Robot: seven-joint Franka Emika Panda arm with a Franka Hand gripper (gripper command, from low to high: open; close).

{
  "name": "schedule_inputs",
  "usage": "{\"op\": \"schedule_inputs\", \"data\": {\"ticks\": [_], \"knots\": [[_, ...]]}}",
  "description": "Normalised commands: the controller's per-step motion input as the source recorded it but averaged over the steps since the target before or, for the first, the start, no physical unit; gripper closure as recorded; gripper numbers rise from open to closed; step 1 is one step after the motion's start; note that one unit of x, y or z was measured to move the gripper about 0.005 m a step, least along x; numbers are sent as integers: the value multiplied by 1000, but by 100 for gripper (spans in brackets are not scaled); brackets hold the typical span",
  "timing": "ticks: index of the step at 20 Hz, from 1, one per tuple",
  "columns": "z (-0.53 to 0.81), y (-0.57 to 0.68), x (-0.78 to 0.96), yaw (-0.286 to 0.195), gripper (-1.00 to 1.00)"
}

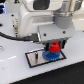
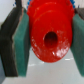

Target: Insert the blue gear onto the right peg, followed by the red gear

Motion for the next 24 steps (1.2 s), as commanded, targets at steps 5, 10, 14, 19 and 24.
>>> {"op": "schedule_inputs", "data": {"ticks": [5,10,14,19,24], "knots": [[253,3,-3,0,100],[103,-31,-33,0,100],[-6,-52,103,0,100],[-69,-78,189,0,100],[-45,-89,214,0,100]]}}
